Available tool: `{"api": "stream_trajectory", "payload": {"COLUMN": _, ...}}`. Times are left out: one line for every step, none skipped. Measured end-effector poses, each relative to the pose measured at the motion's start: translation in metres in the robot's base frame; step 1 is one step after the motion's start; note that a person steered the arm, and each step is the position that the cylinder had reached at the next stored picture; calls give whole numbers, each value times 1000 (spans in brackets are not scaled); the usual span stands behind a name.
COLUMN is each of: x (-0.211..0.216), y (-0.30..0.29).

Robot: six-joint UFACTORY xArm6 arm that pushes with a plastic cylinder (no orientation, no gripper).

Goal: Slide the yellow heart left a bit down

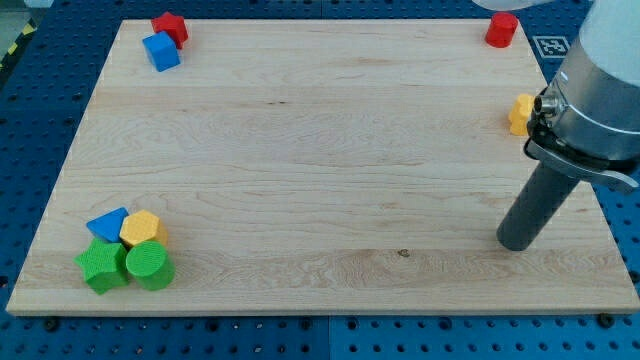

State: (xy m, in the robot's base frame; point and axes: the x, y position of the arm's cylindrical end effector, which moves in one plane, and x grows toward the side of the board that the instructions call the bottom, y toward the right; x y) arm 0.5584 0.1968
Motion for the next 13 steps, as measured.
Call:
{"api": "stream_trajectory", "payload": {"x": 0, "y": 50}}
{"api": "stream_trajectory", "payload": {"x": 0, "y": 89}}
{"api": "stream_trajectory", "payload": {"x": 0, "y": 89}}
{"api": "stream_trajectory", "payload": {"x": 0, "y": 90}}
{"api": "stream_trajectory", "payload": {"x": 0, "y": 107}}
{"api": "stream_trajectory", "payload": {"x": 0, "y": 113}}
{"api": "stream_trajectory", "payload": {"x": 0, "y": 114}}
{"api": "stream_trajectory", "payload": {"x": 0, "y": 116}}
{"api": "stream_trajectory", "payload": {"x": -2, "y": 147}}
{"api": "stream_trajectory", "payload": {"x": -15, "y": 148}}
{"api": "stream_trajectory", "payload": {"x": -49, "y": 148}}
{"api": "stream_trajectory", "payload": {"x": -94, "y": 142}}
{"api": "stream_trajectory", "payload": {"x": -150, "y": 135}}
